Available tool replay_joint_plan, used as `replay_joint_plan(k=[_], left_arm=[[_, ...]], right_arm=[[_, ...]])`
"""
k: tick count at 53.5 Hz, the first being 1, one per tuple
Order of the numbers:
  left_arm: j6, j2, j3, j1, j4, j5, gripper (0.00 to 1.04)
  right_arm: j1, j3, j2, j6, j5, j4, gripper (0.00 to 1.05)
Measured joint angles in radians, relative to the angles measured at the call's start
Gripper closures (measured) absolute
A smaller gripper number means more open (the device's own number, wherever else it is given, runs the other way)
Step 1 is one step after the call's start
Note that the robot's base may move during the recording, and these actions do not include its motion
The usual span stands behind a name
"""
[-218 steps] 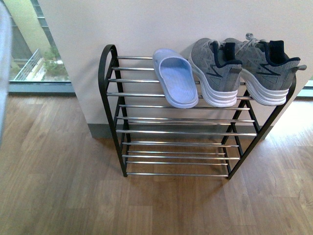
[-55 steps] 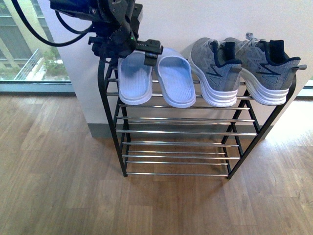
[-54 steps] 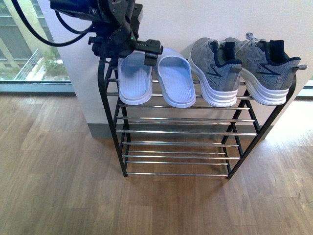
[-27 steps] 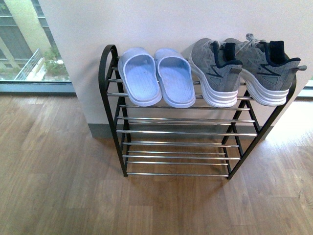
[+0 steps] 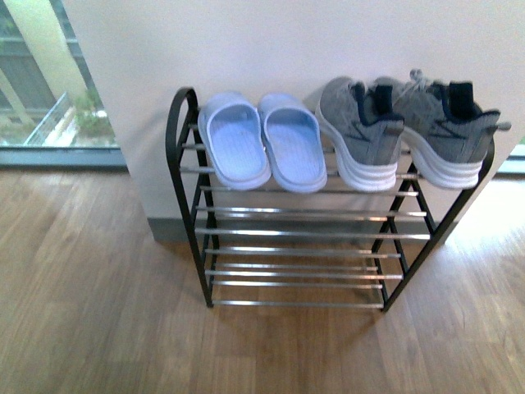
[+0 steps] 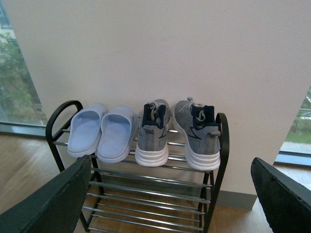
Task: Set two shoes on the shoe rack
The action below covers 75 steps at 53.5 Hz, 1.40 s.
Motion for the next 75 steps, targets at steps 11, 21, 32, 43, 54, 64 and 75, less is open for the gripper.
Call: replay_joint_plan(k=[11,21,32,43,54,64,75], left_arm=[[0.001,-0.137,-0.114,0.029,-0.014,0.029,1.03],[0.002,-0.241,-0.237,0.098,-0.012,0.105,1.03],[0.003,-0.392,-0.281,0.113,-0.111,0.110,1.03],[0.003,-0.538,-0.311,0.113,-0.224,0.111,1.03],[0.003,-0.741,-0.336,0.113,-0.399,0.111,1.03],[0.003,-0.888,-0.337,0.113,-0.531,0.111,1.03],[0.003,-1.004,-0.337,0.113,-0.640,0.111,1.03]], right_arm=[[0.000,0.000,0.000,0.000,0.000,0.000,0.09],[0.000,0.000,0.000,0.000,0.000,0.000,0.09],[0.000,0.000,0.000,0.000,0.000,0.000,0.09],[0.000,0.000,0.000,0.000,0.000,0.000,0.09],[0.000,0.000,0.000,0.000,0.000,0.000,0.09],[0.000,0.000,0.000,0.000,0.000,0.000,0.09],[0.000,0.000,0.000,0.000,0.000,0.000,0.09]])
